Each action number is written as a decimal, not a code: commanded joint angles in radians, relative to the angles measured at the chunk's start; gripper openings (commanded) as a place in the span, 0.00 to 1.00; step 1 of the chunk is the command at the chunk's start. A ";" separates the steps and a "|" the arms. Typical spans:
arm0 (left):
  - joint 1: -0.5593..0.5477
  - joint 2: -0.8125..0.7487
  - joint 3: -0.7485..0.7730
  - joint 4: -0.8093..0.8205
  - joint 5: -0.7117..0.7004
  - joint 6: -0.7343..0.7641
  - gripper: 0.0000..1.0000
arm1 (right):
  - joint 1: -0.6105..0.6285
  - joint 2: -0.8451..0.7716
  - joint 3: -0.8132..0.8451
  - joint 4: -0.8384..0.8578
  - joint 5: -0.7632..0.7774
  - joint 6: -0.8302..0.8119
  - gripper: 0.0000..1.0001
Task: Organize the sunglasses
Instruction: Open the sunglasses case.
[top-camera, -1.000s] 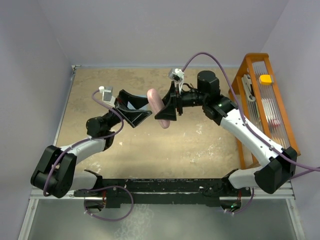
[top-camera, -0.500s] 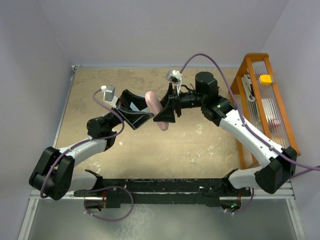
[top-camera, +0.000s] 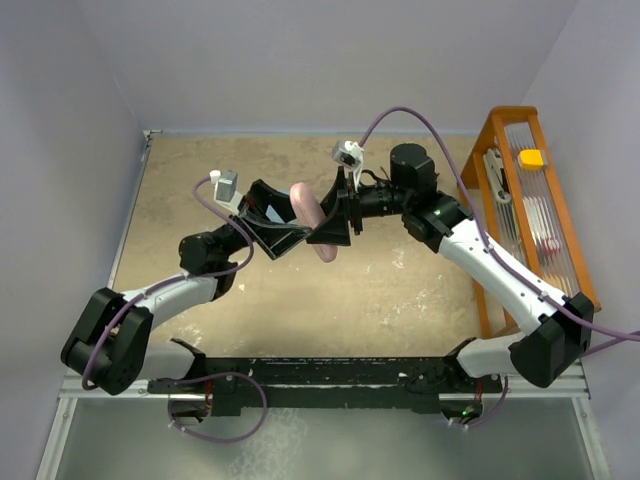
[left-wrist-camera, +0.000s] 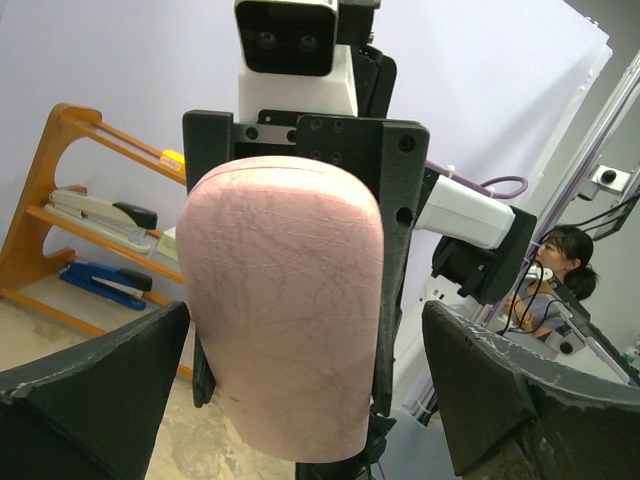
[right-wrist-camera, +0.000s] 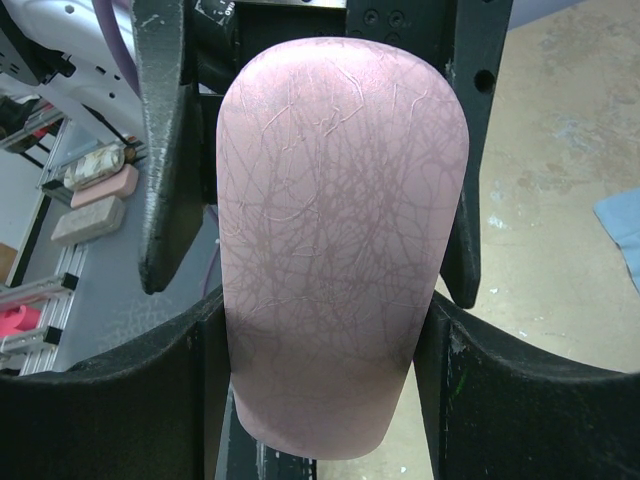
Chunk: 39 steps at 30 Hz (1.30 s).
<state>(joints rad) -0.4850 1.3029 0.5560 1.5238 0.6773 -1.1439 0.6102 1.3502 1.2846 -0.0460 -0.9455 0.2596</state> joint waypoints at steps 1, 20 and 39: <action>-0.007 0.008 0.036 0.197 0.009 -0.018 0.94 | 0.008 -0.017 0.044 0.058 -0.031 0.010 0.00; -0.012 0.013 0.054 0.198 0.036 -0.033 0.66 | 0.009 0.000 0.059 0.051 -0.032 0.008 0.00; -0.012 0.025 0.062 0.197 0.037 -0.021 0.54 | 0.020 0.009 0.053 0.041 -0.031 -0.004 0.00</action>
<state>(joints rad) -0.4919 1.3270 0.5728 1.5219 0.6933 -1.1679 0.6239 1.3624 1.2942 -0.0463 -0.9733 0.2539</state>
